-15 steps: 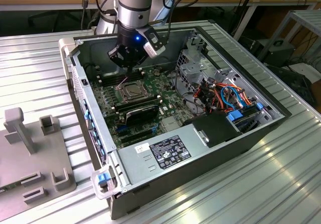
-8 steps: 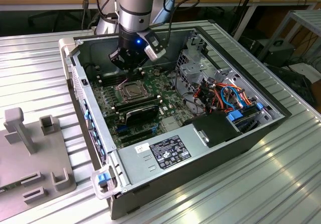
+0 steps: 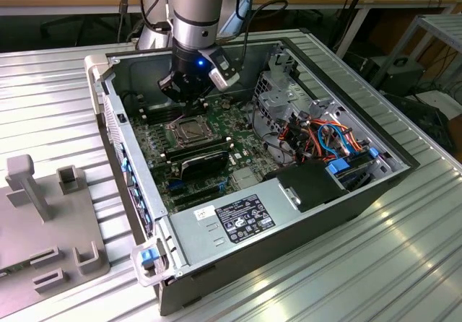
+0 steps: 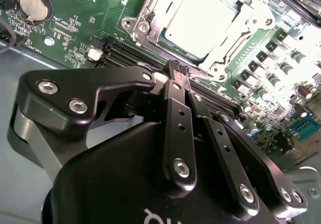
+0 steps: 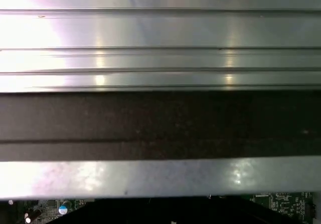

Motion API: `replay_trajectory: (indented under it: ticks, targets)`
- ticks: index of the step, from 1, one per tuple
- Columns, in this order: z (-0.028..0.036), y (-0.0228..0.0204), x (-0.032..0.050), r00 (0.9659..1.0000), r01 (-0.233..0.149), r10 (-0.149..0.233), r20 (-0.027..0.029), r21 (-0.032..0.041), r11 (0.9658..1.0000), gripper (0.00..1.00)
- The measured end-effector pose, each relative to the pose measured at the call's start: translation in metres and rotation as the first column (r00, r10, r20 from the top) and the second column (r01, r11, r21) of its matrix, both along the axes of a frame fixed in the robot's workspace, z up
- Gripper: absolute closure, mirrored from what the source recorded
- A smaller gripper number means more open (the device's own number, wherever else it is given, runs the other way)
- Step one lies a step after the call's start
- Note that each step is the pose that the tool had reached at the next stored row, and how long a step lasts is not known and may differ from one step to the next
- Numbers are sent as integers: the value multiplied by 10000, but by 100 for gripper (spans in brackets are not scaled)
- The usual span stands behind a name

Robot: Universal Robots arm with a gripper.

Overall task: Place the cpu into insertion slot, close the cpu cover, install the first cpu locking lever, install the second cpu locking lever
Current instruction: 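Install the first cpu locking lever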

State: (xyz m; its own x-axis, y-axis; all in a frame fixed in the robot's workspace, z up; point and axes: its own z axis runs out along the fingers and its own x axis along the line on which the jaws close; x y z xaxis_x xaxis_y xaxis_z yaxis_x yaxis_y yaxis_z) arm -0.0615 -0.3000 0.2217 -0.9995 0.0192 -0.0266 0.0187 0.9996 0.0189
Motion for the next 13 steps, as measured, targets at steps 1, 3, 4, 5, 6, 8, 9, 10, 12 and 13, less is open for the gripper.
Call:
replay_trajectory:
  ticks: [1, 3, 4, 5, 6, 8, 9, 10, 12, 13]
  targets:
    - [-7, 0, 6, 10000, 0, 0, 0, 0, 10000, 89]
    - [-24, 0, 28, 10000, -3, 3, 1, 0, 10000, 89]
    - [-27, 0, 37, 10000, -6, 6, 0, -1, 10000, 89]
    - [-30, 0, 45, 10000, -8, 8, -1, -2, 10000, 89]
    - [-31, 0, 52, 10000, -10, 10, 0, -1, 10000, 89]
    - [-36, 0, 68, 10000, -12, 12, 1, 1, 10000, 89]
    - [-38, 0, 72, 10000, -15, 15, 2, 0, 10000, 89]
    - [-40, 0, 74, 10000, -17, 17, 1, -1, 10000, 89]
    - [-41, 0, 74, 10000, -17, 17, 0, -2, 10000, 89]
    - [-42, 0, 74, 10000, -20, 20, 1, 0, 10000, 89]
